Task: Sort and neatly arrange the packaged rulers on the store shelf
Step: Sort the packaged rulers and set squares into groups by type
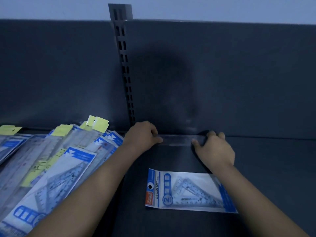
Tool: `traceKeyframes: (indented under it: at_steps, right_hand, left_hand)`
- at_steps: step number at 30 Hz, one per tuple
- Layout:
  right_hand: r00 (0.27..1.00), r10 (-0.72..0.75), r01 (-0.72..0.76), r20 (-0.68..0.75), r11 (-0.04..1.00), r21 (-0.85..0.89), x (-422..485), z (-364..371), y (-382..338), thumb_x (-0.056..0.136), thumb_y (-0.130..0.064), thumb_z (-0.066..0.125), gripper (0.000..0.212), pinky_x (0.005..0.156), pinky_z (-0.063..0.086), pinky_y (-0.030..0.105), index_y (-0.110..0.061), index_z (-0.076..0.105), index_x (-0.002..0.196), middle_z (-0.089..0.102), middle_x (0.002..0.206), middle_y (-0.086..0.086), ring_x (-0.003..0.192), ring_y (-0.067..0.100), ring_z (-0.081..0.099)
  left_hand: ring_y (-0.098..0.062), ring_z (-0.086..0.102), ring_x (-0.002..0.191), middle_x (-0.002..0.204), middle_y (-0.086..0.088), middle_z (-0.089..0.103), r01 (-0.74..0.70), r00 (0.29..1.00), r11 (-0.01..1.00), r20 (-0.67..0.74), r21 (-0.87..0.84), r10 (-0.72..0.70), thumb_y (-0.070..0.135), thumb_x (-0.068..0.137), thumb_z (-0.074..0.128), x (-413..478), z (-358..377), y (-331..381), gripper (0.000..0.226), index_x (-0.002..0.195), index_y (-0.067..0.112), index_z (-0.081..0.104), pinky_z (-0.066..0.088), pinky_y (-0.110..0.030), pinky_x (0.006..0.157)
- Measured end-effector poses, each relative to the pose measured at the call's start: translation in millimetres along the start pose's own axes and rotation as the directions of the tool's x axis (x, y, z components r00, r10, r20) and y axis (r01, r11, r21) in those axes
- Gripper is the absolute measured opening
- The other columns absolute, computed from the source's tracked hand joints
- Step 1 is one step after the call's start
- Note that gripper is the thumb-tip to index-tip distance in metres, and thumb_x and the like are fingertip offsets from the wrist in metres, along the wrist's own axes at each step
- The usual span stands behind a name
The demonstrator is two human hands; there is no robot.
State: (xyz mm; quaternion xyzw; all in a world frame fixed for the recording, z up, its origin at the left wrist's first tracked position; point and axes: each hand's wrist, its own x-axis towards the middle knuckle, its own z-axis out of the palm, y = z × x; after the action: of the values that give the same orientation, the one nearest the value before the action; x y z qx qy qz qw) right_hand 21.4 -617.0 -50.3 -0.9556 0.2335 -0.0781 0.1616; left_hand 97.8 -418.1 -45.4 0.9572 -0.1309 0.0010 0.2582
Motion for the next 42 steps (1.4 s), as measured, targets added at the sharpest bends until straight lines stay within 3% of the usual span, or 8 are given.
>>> traceKeyframes:
  at_steps: [7, 10, 16, 21, 26, 33, 38, 42]
  right_hand:
    - [0.995, -0.095, 0.093, -0.035, 0.994, -0.053, -8, -5, 0, 0.093, -0.052, 0.044, 0.052, 0.069, 0.040, 0.032, -0.010, 0.049, 0.124, 0.046, 0.126, 0.010, 0.110, 0.030, 0.051]
    - [0.971, -0.240, 0.240, -0.003, 0.970, 0.032, -15, -24, 11, 0.089, -0.053, 0.051, 0.046, 0.075, 0.043, 0.031, -0.018, 0.052, 0.119, 0.052, 0.117, 0.003, 0.106, 0.024, 0.053]
    - [0.720, -0.317, 0.337, 0.618, 0.937, 0.088, -35, -71, 37, 0.059, -0.052, 0.084, 0.059, 0.080, 0.041, 0.019, -0.029, 0.057, 0.106, 0.052, 0.108, -0.013, 0.101, 0.006, 0.050]
    - [0.751, -0.360, 0.386, 0.554, 0.919, 0.075, -50, -65, 50, 0.068, -0.035, 0.082, 0.031, 0.072, 0.043, 0.020, -0.022, 0.059, 0.085, 0.052, 0.091, -0.009, 0.085, 0.007, 0.050]
    - [0.860, -0.340, 0.196, 0.381, 0.908, 0.369, -53, -70, 78, 0.082, -0.020, 0.072, 0.018, 0.058, 0.037, 0.015, -0.021, 0.057, 0.073, 0.057, 0.073, -0.006, 0.058, 0.000, 0.046]
    - [0.971, -0.194, 0.040, 0.141, 0.711, 0.702, -51, -120, 159, 0.086, -0.015, 0.068, 0.010, 0.058, 0.042, 0.027, -0.010, 0.062, 0.080, 0.059, 0.066, 0.001, 0.060, 0.013, 0.053]
    - [0.993, -0.106, 0.031, 0.048, 0.644, 0.765, -32, -152, 252, 0.085, -0.018, 0.071, 0.014, 0.056, 0.044, 0.025, -0.008, 0.062, 0.083, 0.063, 0.065, 0.006, 0.058, 0.017, 0.055]
    - [0.975, -0.141, -0.040, 0.169, 0.639, 0.768, -1, -171, 344, 0.072, -0.016, 0.082, 0.034, 0.073, 0.055, 0.033, -0.005, 0.061, 0.098, 0.072, 0.091, 0.011, 0.080, 0.021, 0.069]
  left_hand:
    - [-0.020, 0.054, 0.108, 0.113, 0.002, 0.064, -0.091, 0.991, 0.896, -0.051, 0.434, 0.125, 0.062, 0.084, 0.058, -8, -8, 11, 0.045, 0.110, 0.027, 0.068, 0.039, -0.034, 0.088]
    - [-0.019, 0.051, 0.108, 0.116, 0.003, 0.060, -0.234, 0.969, 0.874, 0.029, 0.427, 0.245, 0.062, 0.086, 0.053, -20, -19, 20, 0.048, 0.115, 0.026, 0.066, 0.039, -0.034, 0.090]
    - [-0.001, 0.056, 0.084, 0.090, 0.019, 0.057, -0.308, 0.806, 0.950, 0.546, 0.055, 0.230, 0.059, 0.059, 0.082, -55, -24, 51, 0.052, 0.097, 0.030, 0.063, 0.050, -0.025, 0.074]
    - [-0.007, 0.052, 0.082, 0.093, 0.016, 0.053, -0.324, 0.757, 0.940, 0.624, 0.103, 0.193, 0.051, 0.060, 0.086, -62, -11, 61, 0.056, 0.099, 0.026, 0.055, 0.048, -0.031, 0.074]
    - [-0.004, 0.043, 0.083, 0.089, 0.015, 0.052, -0.419, 0.704, 0.901, 0.667, 0.113, 0.244, 0.053, 0.069, 0.079, -59, -5, 81, 0.042, 0.090, 0.024, 0.057, 0.039, -0.024, 0.069]
    - [-0.011, 0.060, 0.083, 0.092, 0.011, 0.064, -0.375, 0.640, 0.918, 0.679, -0.132, 0.359, 0.031, 0.084, 0.071, -59, 22, 157, 0.021, 0.090, 0.029, 0.051, 0.048, -0.031, 0.078]
    - [-0.017, 0.063, 0.081, 0.093, -0.006, 0.069, -0.399, 0.697, 0.891, 0.559, -0.217, 0.448, 0.021, 0.088, 0.065, -53, 63, 250, 0.008, 0.090, 0.013, 0.063, 0.051, -0.037, 0.075]
    - [-0.011, 0.062, 0.073, 0.082, 0.001, 0.066, -0.286, 0.793, 0.920, 0.473, -0.269, 0.385, 0.018, 0.091, 0.061, -49, 119, 321, 0.009, 0.083, 0.017, 0.059, 0.049, -0.031, 0.067]
